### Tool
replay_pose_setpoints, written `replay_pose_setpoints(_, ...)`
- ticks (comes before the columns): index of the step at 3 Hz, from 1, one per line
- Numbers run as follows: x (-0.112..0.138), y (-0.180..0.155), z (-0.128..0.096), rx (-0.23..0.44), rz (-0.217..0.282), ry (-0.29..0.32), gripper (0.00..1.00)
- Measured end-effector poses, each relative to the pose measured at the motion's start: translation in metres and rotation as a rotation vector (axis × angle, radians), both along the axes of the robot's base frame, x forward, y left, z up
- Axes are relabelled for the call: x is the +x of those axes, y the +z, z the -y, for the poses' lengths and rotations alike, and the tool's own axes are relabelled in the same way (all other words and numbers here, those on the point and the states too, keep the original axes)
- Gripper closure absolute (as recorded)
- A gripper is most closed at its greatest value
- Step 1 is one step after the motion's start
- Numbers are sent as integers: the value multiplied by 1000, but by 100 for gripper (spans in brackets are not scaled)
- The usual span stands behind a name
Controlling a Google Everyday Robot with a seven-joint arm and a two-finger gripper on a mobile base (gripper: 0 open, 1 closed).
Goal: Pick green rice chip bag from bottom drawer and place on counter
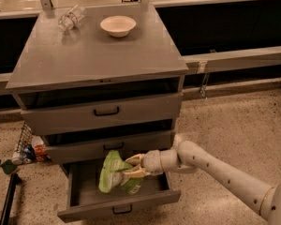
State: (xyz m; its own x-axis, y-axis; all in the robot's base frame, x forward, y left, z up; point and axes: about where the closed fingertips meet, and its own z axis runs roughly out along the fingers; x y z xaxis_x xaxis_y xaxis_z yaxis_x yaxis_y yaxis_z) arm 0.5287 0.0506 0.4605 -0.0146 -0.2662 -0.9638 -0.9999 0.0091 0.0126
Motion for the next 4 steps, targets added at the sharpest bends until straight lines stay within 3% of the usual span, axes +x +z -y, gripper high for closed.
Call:
replay_pose_setpoints(1, -5, 46, 1, 24, 84, 21, 100)
replay_pose_setpoints(2, -7, 113, 1, 42, 183, 51, 100)
replay_pose_setpoints(3, -8, 173, -4, 32, 235, 62, 100)
replay_pose_setpoints(4, -1, 229, -3, -8, 252, 46, 100)
